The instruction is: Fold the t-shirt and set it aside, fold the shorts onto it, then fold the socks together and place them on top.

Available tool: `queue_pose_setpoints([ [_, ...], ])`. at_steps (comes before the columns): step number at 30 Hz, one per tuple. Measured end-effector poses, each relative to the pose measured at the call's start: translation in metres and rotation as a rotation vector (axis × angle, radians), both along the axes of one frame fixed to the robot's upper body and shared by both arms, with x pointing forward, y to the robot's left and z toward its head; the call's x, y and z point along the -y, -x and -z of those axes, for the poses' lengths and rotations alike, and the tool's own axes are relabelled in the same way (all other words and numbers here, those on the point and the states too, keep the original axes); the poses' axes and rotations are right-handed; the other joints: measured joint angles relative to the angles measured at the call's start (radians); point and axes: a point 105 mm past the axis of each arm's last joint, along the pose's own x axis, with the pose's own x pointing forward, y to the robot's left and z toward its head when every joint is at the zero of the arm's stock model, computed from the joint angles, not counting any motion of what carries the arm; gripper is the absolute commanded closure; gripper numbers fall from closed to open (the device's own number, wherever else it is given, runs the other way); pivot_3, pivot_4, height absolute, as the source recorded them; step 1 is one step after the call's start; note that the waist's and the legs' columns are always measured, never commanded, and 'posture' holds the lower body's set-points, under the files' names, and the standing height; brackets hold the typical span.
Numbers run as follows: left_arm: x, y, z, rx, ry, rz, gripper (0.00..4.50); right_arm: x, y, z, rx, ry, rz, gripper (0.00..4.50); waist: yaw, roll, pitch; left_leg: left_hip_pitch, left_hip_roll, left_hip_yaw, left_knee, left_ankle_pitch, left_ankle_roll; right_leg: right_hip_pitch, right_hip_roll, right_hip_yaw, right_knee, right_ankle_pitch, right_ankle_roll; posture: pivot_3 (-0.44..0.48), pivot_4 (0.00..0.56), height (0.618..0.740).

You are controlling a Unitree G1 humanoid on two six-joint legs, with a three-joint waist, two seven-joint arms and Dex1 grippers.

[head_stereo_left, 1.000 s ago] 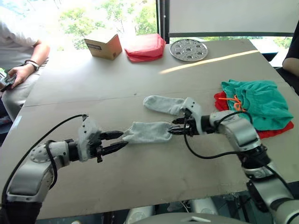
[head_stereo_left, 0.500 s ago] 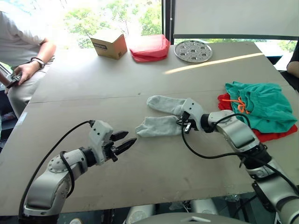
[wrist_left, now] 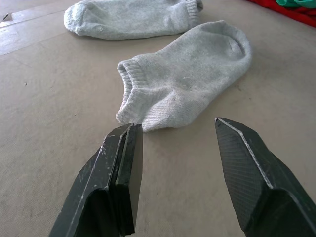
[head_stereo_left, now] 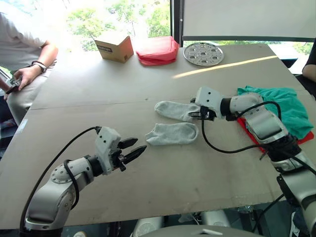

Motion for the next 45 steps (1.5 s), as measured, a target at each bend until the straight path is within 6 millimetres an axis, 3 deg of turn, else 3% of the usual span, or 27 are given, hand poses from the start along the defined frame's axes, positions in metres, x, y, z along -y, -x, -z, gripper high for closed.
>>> queue_pose_setpoints([
  [7,-0.005,0.007,0.006,-0.02,-0.011,-0.022,1.95,-0.004,-0.012,0.033,-0.05,0.107,-0.075,2.05,-0.004,0.0,0.001,0.0,0.001,0.002,0.0,0.0,0.0,0.0,0.0,0.002,0.0,0.0,0.0,0.0,0.15,0.74],
  [11,-0.003,0.011,0.007,-0.018,-0.012,-0.03,1.95,-0.007,-0.02,0.046,-0.049,0.154,-0.081,3.35,-0.004,0.0,0.0,0.001,0.001,0.003,0.0,0.0,0.0,0.0,0.0,0.003,0.0,0.0,0.0,0.0,0.15,0.74],
  [13,-0.001,0.012,0.005,-0.005,-0.011,-0.031,1.95,-0.007,-0.024,0.048,-0.07,0.15,-0.058,4.36,-0.003,0.0,0.0,0.001,0.001,0.003,0.0,0.0,0.0,0.0,0.0,0.003,0.0,0.0,0.0,0.0,0.15,0.74],
  [14,-0.001,0.012,0.005,-0.005,-0.011,-0.035,1.95,-0.006,-0.025,0.048,-0.079,0.142,-0.05,4.45,-0.003,0.0,0.0,0.001,0.001,0.003,0.0,0.0,0.0,0.0,0.0,0.003,0.0,0.0,0.0,0.0,0.15,0.74],
  [19,0.003,0.012,0.004,-0.007,0.038,-0.071,1.95,0.0,-0.032,0.039,-0.249,-0.04,0.109,4.45,-0.001,0.001,0.001,0.0,0.001,0.002,0.0,0.0,0.0,0.0,0.0,0.003,0.0,0.0,0.0,0.0,0.15,0.74],
  [23,0.009,0.001,-0.009,0.013,0.137,-0.113,1.95,-0.018,-0.028,-0.006,-0.361,-0.308,0.222,4.45,-0.004,0.002,0.001,-0.001,0.001,0.0,-0.001,0.0,0.0,-0.002,0.0,0.003,0.001,0.0,-0.001,0.0,0.15,0.74],
  [27,0.007,-0.003,-0.009,0.0,0.152,-0.152,1.95,-0.061,-0.004,-0.022,-0.381,-0.366,0.166,3.01,-0.007,0.002,0.001,-0.001,0.001,0.0,-0.003,0.0,0.0,-0.004,0.0,0.003,0.002,0.0,-0.001,0.0,0.15,0.74],
  [30,0.007,-0.01,-0.013,-0.006,0.182,-0.183,1.95,-0.104,0.016,-0.007,-0.455,-0.399,0.139,1.42,-0.006,0.002,0.001,-0.001,0.001,0.0,-0.002,0.0,-0.001,-0.004,0.0,0.003,0.002,0.0,-0.001,0.0,0.15,0.74],
  [33,0.007,-0.014,-0.014,-0.03,0.218,-0.221,1.95,-0.118,0.026,0.001,-0.5,-0.394,0.14,0.06,0.003,0.001,0.0,-0.002,-0.002,0.0,0.0,0.0,-0.001,-0.005,-0.001,0.002,0.003,0.0,-0.001,0.0,0.15,0.74],
  [35,0.005,-0.017,-0.012,-0.072,0.275,-0.278,1.95,-0.113,0.029,-0.006,-0.521,-0.422,0.134,0.06,0.006,0.001,0.0,-0.003,-0.004,-0.002,0.002,0.0,-0.001,-0.004,-0.001,0.001,0.003,0.0,-0.001,0.0,0.15,0.74],
  [37,0.014,-0.023,-0.012,-0.116,0.378,-0.319,1.95,-0.095,0.032,-0.021,-0.474,-0.429,0.078,0.06,0.013,0.0,0.0,-0.003,-0.006,-0.004,0.003,0.0,0.0,-0.003,-0.001,-0.001,0.002,0.0,0.0,0.0,0.15,0.74],
  [39,0.029,-0.031,-0.014,-0.168,0.49,-0.355,1.95,-0.064,0.029,-0.032,-0.315,-0.391,0.031,0.06,0.023,-0.002,-0.001,-0.001,-0.007,-0.006,0.003,0.0,0.0,0.002,-0.001,-0.003,0.0,0.0,0.0,0.0,0.15,0.74],
  [42,0.038,-0.041,-0.017,-0.205,0.532,-0.381,1.95,-0.039,0.027,-0.028,-0.229,-0.323,0.021,0.06,0.012,-0.003,-0.002,0.0,-0.005,-0.005,0.002,0.0,-0.001,0.002,-0.001,-0.002,0.001,0.0,0.0,0.0,0.15,0.74],
  [45,0.051,-0.053,-0.021,-0.229,0.522,-0.372,1.95,-0.026,0.032,-0.018,-0.235,-0.291,0.016,0.06,-0.007,-0.002,-0.002,0.002,-0.001,-0.003,0.001,0.001,-0.003,0.001,0.001,0.001,0.002,0.0,0.0,0.0,0.15,0.74],
])
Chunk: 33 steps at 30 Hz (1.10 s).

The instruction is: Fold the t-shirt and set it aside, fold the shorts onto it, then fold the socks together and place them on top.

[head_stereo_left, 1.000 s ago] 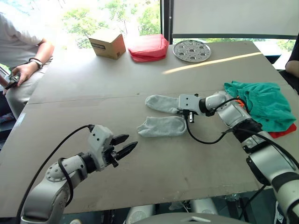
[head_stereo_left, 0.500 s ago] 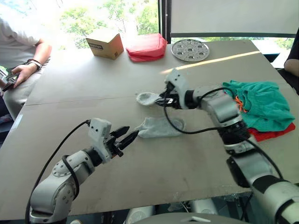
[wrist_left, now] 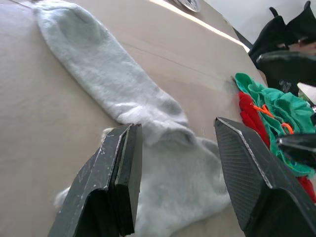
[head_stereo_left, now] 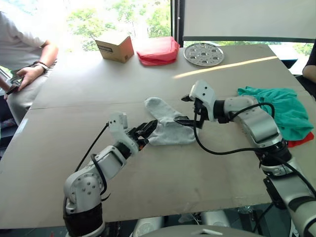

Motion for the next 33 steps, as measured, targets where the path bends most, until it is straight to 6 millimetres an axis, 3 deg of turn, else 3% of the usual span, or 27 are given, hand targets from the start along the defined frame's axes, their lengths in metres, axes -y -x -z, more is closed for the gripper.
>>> queue_pose_setpoints([
  [10,0.024,-0.026,0.03,-0.115,-0.175,0.022,1.95,0.021,0.024,0.01,-0.013,0.009,-0.013,0.06,0.013,0.0,0.0,-0.002,-0.002,0.0,0.001,0.0,0.0,0.0,0.0,0.0,-0.001,0.0,0.0,0.0,0.15,0.74],
  [15,0.037,-0.041,0.029,-0.084,-0.265,0.05,1.95,0.042,0.028,0.014,-0.037,0.003,0.068,0.06,0.02,0.0,0.0,-0.002,-0.002,0.0,0.001,0.0,0.0,0.0,-0.001,-0.001,-0.001,0.0,0.0,0.0,0.15,0.74],
  [18,0.042,-0.05,0.031,-0.065,-0.324,0.051,2.79,0.05,0.032,0.014,-0.046,-0.008,0.116,0.0,0.022,0.0,0.0,-0.002,-0.002,0.0,0.001,0.0,0.0,0.0,-0.001,0.0,-0.001,0.0,0.0,0.0,0.15,0.74],
  [21,0.041,-0.059,0.036,-0.052,-0.389,0.036,4.17,0.051,0.037,0.016,-0.051,-0.014,0.141,0.0,0.025,0.0,0.0,-0.002,-0.002,0.0,0.001,0.0,0.0,0.0,-0.001,0.0,-0.001,0.0,0.0,0.0,0.15,0.74],
  [22,0.041,-0.061,0.036,-0.044,-0.392,0.033,4.42,0.051,0.038,0.016,-0.053,-0.015,0.148,0.0,0.027,0.0,0.0,-0.001,-0.002,0.0,0.001,0.0,0.0,0.0,-0.001,0.0,-0.001,0.0,0.0,0.0,0.15,0.74],
  [27,0.041,-0.064,0.037,-0.017,-0.389,0.061,4.42,0.05,0.04,0.014,-0.038,-0.019,0.169,0.0,0.034,0.0,0.0,-0.002,-0.002,0.0,0.001,0.0,0.0,0.0,-0.001,-0.001,-0.001,0.0,0.0,0.0,0.15,0.74],
  [30,0.026,-0.061,0.033,0.008,-0.402,0.127,4.42,0.051,0.041,0.016,-0.036,-0.022,0.189,0.0,0.027,-0.001,0.0,-0.002,-0.001,0.0,0.001,0.0,0.0,0.0,0.0,0.0,-0.001,0.0,0.0,0.0,0.15,0.74],
  [33,0.001,-0.051,0.012,0.114,-0.465,0.279,4.42,0.051,0.04,0.016,-0.032,-0.026,0.204,0.0,0.016,-0.001,0.001,-0.003,0.0,-0.001,0.0,0.001,-0.001,-0.001,0.001,-0.002,-0.002,0.0,0.0,0.0,0.15,0.74],
])
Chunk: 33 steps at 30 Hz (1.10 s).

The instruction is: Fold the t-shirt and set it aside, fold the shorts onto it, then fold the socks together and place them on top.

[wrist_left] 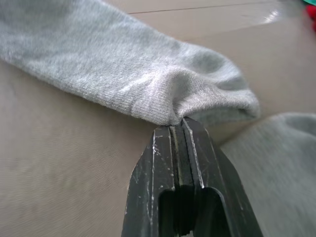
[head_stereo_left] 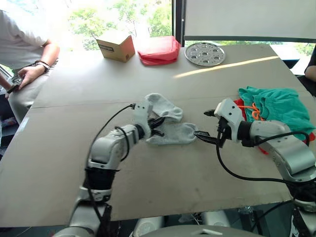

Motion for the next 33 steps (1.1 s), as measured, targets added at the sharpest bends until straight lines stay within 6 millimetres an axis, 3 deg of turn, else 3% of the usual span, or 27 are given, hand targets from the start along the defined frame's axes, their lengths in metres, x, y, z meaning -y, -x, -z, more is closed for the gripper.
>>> queue_pose_setpoints([
  [3,-0.01,0.019,-0.025,0.149,-0.146,0.3,4.42,0.0,-0.001,0.0,0.004,-0.003,0.009,0.0,-0.005,0.001,0.001,0.0,0.0,0.001,-0.001,0.0,0.0,0.0,0.0,0.0,-0.001,0.0,0.0,0.0,0.15,0.74],
  [8,0.002,0.036,-0.069,0.334,-0.183,0.743,4.42,0.003,-0.005,0.003,-0.007,-0.004,0.023,0.0,0.013,0.0,0.003,-0.002,-0.002,0.001,0.001,0.0,0.001,0.002,0.0,-0.002,-0.004,-0.002,-0.003,0.0,0.15,0.74],
  [15,0.005,0.052,-0.098,0.407,-0.273,1.106,4.42,0.013,-0.004,0.006,-0.023,-0.004,0.057,0.0,0.007,0.0,0.004,-0.002,0.0,0.001,0.001,0.0,0.001,0.002,0.003,-0.002,-0.004,0.0,0.0,0.0,0.15,0.74],
  [19,0.003,0.053,-0.106,0.434,-0.341,1.185,4.42,0.023,-0.002,0.011,-0.052,0.01,0.103,0.0,-0.005,0.0,0.004,-0.002,0.001,0.001,0.001,-0.002,0.006,0.002,0.003,-0.002,-0.004,0.0,0.0,0.0,0.15,0.74],
  [22,-0.008,0.048,-0.092,0.39,-0.418,1.191,4.42,0.018,0.005,0.01,-0.062,0.003,0.079,0.0,-0.015,0.0,0.004,0.001,0.001,0.003,0.0,-0.003,0.007,0.002,0.004,0.001,-0.002,0.0,0.001,0.0,0.15,0.74],
  [26,-0.044,0.032,-0.034,0.26,-0.597,1.154,4.42,0.018,0.006,0.013,-0.089,0.004,0.089,0.0,-0.014,-0.001,0.005,0.001,0.001,0.003,0.001,-0.003,0.007,0.002,0.005,0.001,-0.001,0.0,0.001,0.0,0.15,0.74],
  [28,-0.06,0.029,-0.018,0.217,-0.635,1.129,4.42,0.013,0.009,0.016,-0.119,0.001,0.07,0.0,-0.012,-0.003,0.006,0.0,0.001,0.003,0.002,-0.003,0.007,0.001,0.005,0.0,-0.001,0.0,0.001,0.0,0.15,0.74],
  [33,-0.089,0.036,-0.01,0.15,-0.641,1.049,4.42,-0.008,0.018,0.024,-0.172,0.009,-0.033,0.0,-0.011,-0.005,0.008,-0.001,0.002,0.003,0.002,-0.004,0.008,0.001,0.005,0.0,-0.002,0.0,0.001,0.0,0.15,0.74],
])
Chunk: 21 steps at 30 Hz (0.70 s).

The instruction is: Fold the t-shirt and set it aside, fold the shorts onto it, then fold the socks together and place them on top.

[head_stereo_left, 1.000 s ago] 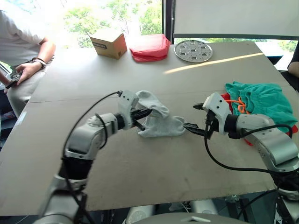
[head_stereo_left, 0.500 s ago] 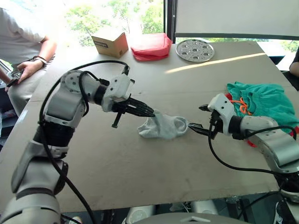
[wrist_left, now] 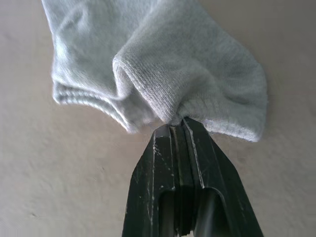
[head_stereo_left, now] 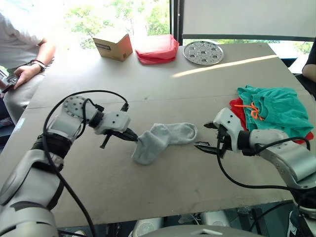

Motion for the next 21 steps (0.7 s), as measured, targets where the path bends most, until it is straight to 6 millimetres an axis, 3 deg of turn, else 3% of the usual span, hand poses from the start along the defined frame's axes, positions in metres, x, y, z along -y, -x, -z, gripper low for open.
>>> queue_pose_setpoints([
  [5,-0.015,0.006,-0.003,-0.013,0.077,-0.144,2.89,-0.02,-0.008,-0.008,0.031,-0.036,-0.061,0.0,-0.007,0.0,0.0,0.002,0.001,0.001,0.0,0.0,0.0,0.0,0.0,0.001,0.002,0.0,0.0,0.0,0.15,0.74],
  [9,-0.011,0.029,-0.013,-0.12,0.333,-0.368,1.13,-0.064,-0.019,-0.017,0.004,-0.159,-0.088,0.0,-0.029,-0.001,0.0,0.001,0.003,0.0,-0.001,0.0,0.0,-0.003,-0.003,0.002,0.004,0.0,0.0,0.0,0.15,0.74],
  [14,-0.014,0.049,-0.014,-0.147,0.479,-0.659,1.13,-0.101,-0.023,0.004,-0.079,-0.143,-0.113,0.0,-0.024,-0.001,0.001,0.0,0.001,0.001,-0.002,0.0,-0.001,-0.006,-0.004,0.003,0.006,0.0,0.0,0.0,0.15,0.74],
  [18,-0.006,0.067,0.006,-0.166,0.559,-0.87,1.13,-0.123,-0.042,0.015,-0.071,-0.082,-0.098,0.0,-0.022,0.0,0.001,0.001,-0.001,0.002,-0.002,0.002,-0.004,-0.006,-0.006,0.004,0.007,0.001,-0.001,0.0,0.15,0.74],
  [21,-0.003,0.077,0.014,-0.188,0.587,-0.96,1.13,-0.129,-0.051,0.015,-0.035,-0.058,-0.103,0.0,-0.016,-0.001,0.001,0.001,0.0,0.0,-0.002,0.002,-0.005,-0.006,-0.006,0.002,0.007,0.001,-0.001,0.0,0.15,0.74],
])
